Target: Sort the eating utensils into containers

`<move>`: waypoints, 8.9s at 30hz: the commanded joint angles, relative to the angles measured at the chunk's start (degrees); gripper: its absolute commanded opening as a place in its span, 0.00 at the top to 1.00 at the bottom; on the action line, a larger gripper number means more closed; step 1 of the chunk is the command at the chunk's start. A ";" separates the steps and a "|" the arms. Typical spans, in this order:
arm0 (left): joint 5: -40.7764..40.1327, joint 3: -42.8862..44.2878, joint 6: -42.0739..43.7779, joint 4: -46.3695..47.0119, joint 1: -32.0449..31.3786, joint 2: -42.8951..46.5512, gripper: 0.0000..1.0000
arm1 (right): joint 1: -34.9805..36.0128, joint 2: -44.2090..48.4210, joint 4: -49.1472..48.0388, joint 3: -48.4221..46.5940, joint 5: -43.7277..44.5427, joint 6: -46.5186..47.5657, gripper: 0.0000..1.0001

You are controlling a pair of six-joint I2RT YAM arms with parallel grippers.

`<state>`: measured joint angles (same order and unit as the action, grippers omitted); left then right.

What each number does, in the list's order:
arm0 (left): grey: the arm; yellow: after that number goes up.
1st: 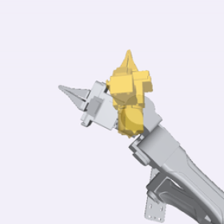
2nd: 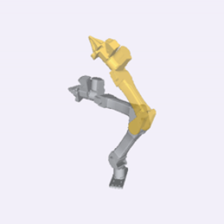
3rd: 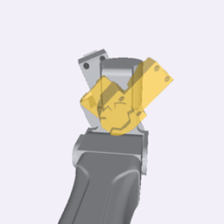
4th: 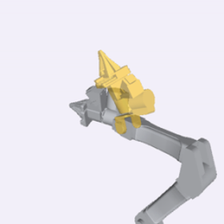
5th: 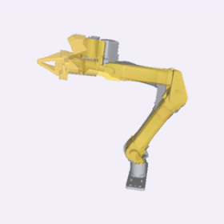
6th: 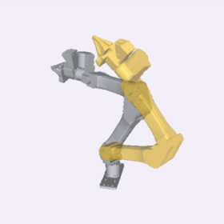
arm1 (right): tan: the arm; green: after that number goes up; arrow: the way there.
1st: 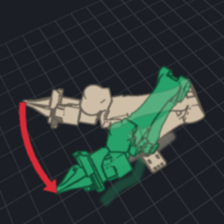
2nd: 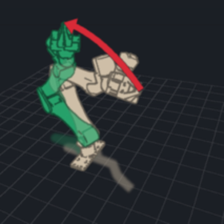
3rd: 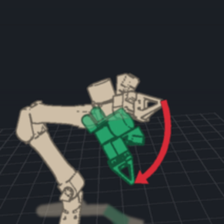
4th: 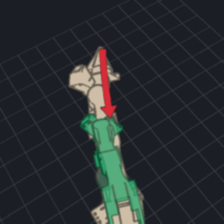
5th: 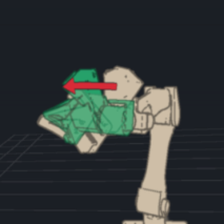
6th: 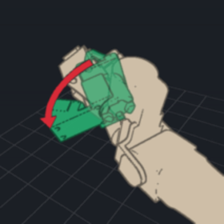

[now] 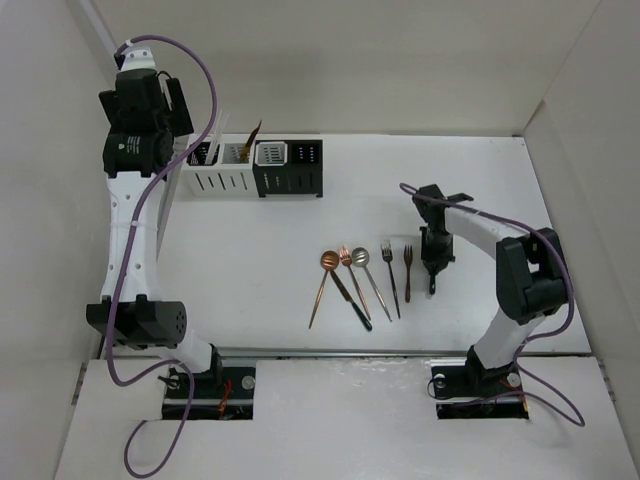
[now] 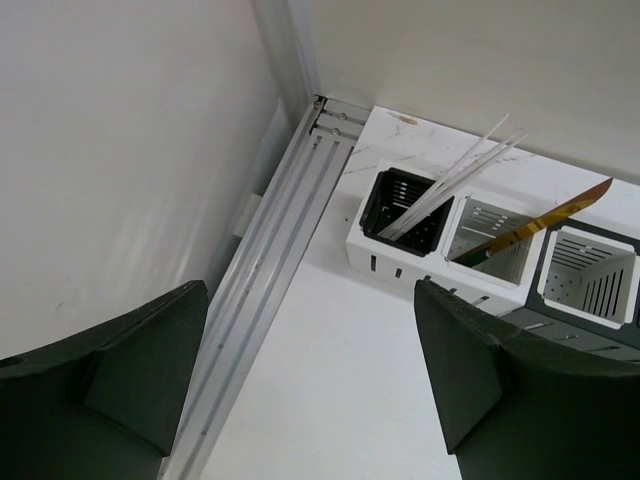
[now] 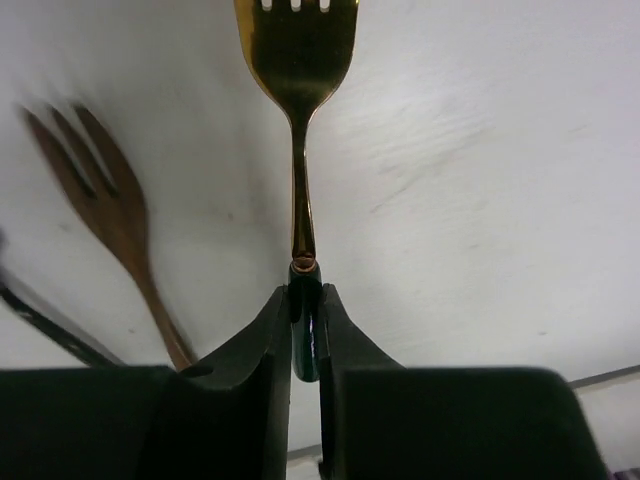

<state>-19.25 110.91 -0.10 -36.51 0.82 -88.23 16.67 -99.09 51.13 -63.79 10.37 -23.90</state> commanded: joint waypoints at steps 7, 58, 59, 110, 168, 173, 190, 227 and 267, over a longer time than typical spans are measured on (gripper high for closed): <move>0.17 -1.66 -0.34 1.70 1.64 1.75 0.18 | 10.75 5.67 -16.99 -34.37 22.86 11.91 1.00; 8.78 -3.78 -1.40 1.71 1.64 0.07 0.18 | 25.26 13.73 -9.09 -20.09 14.60 3.27 0.35; 8.79 -3.77 -1.40 1.71 1.64 -0.45 0.18 | 24.65 16.27 -7.30 -17.19 13.28 -0.23 0.39; 8.52 -4.30 -0.78 1.71 0.50 -0.71 0.18 | 14.34 -4.60 -58.37 -40.24 0.80 21.88 1.00; 16.61 -6.50 -0.69 1.71 1.47 1.91 0.18 | 20.87 7.17 -14.99 6.04 1.06 -6.16 0.30; 16.08 -6.50 -0.69 1.71 1.47 2.44 0.18 | 17.44 1.45 -16.69 5.36 -0.89 -2.56 0.36; 14.85 -7.03 -0.17 1.71 2.08 1.84 0.18 | 16.12 1.78 -9.99 -22.28 15.71 11.58 1.00; 12.04 -7.64 0.89 2.23 4.81 -3.09 0.18 | 20.07 -34.16 -73.63 -52.50 1.49 17.66 0.76; 18.81 -13.00 1.77 0.30 -7.50 1.83 0.18 | 22.01 6.80 -19.76 4.64 -11.17 5.61 0.44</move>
<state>0.38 98.61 0.93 -37.15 -7.25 -90.13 38.02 -92.12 34.85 -59.13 -0.10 -19.27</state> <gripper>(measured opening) 0.812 0.556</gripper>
